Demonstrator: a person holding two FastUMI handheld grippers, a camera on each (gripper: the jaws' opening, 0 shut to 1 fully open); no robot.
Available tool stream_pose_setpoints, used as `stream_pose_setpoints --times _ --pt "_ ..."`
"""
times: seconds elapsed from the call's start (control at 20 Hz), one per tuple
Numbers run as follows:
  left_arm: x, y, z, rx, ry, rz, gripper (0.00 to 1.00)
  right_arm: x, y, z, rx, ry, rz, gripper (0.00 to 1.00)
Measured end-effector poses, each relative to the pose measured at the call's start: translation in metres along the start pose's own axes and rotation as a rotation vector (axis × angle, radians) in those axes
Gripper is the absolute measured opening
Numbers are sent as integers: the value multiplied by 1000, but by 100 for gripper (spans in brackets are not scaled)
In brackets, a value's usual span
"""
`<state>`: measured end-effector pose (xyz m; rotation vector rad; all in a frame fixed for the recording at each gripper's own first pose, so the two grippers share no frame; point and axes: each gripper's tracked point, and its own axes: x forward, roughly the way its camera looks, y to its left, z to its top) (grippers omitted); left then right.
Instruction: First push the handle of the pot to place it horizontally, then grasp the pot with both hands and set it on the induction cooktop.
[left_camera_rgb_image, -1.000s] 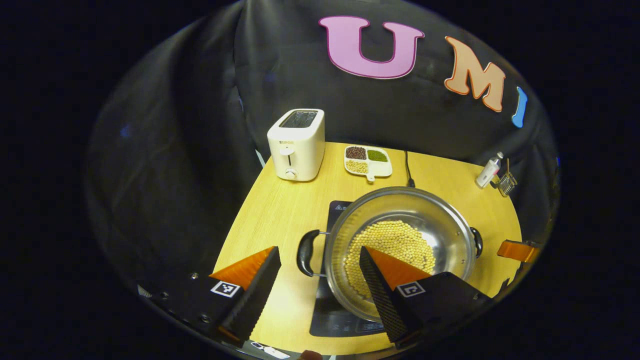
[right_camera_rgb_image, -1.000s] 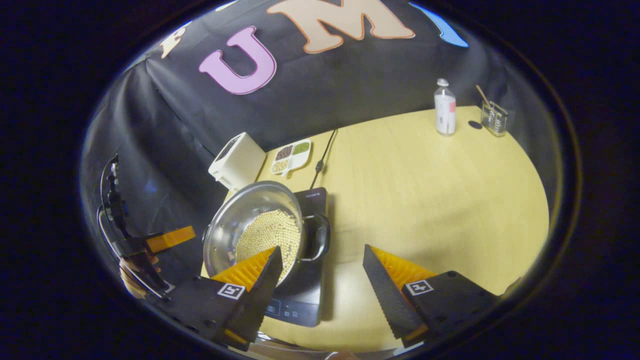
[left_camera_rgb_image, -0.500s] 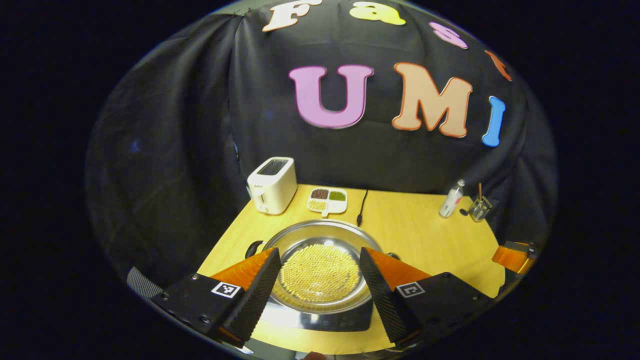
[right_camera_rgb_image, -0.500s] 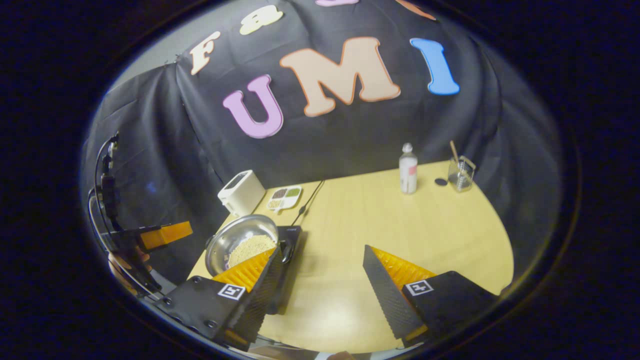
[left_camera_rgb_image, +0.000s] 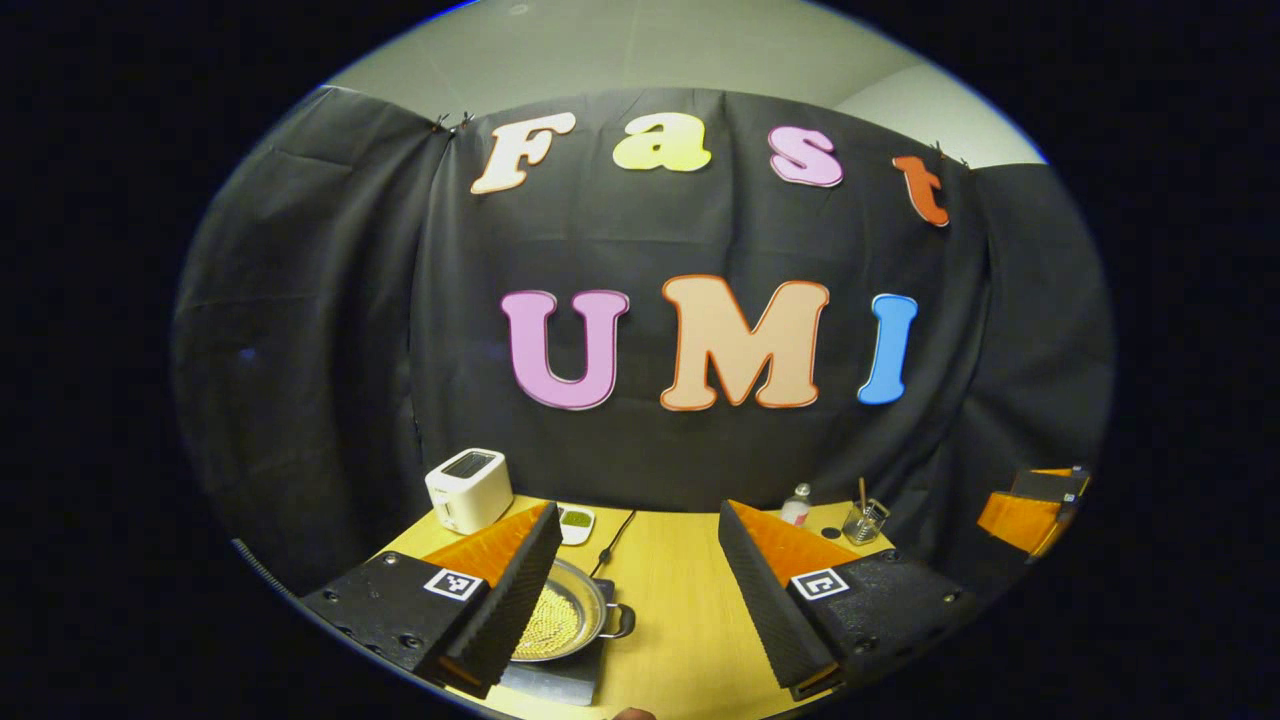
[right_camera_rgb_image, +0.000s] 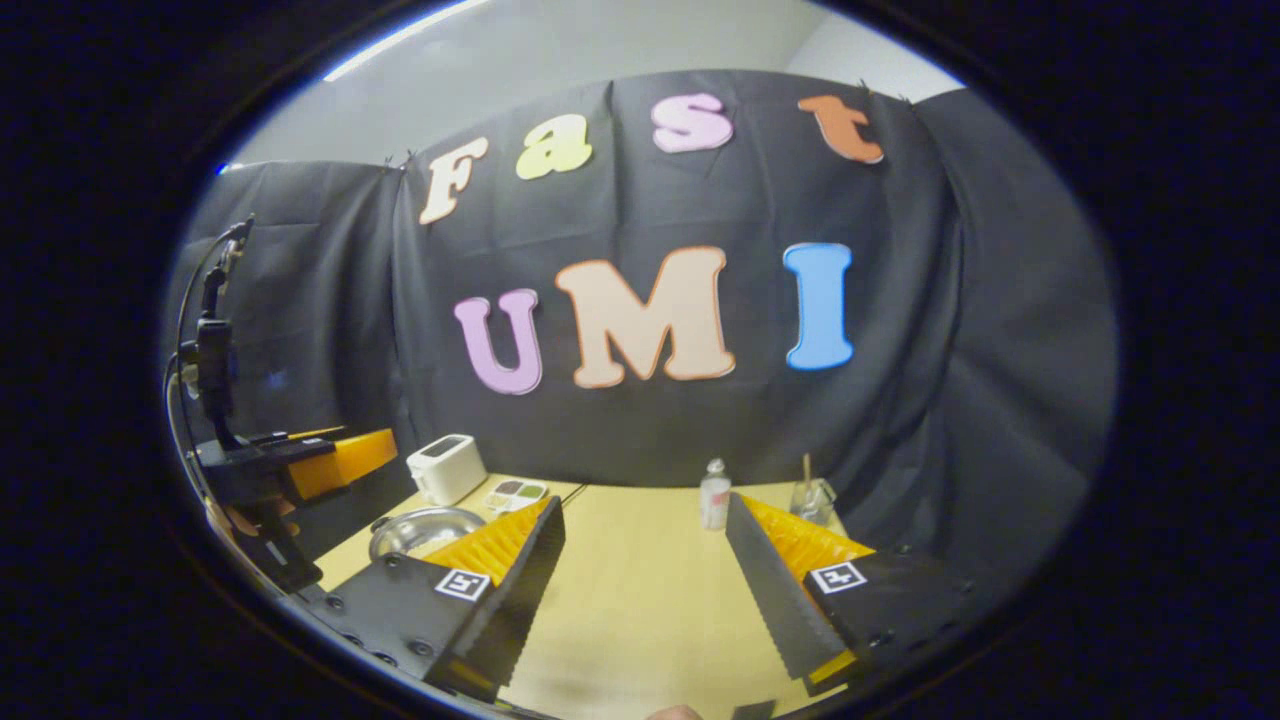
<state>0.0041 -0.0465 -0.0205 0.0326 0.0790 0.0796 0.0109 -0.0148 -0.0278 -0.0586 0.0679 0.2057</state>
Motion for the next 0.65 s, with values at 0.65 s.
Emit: stream_pose_setpoints --times 0.65 --pt "-38 -34 1 27 -59 -23 96 -63 -46 18 -10 -89 -104 92"
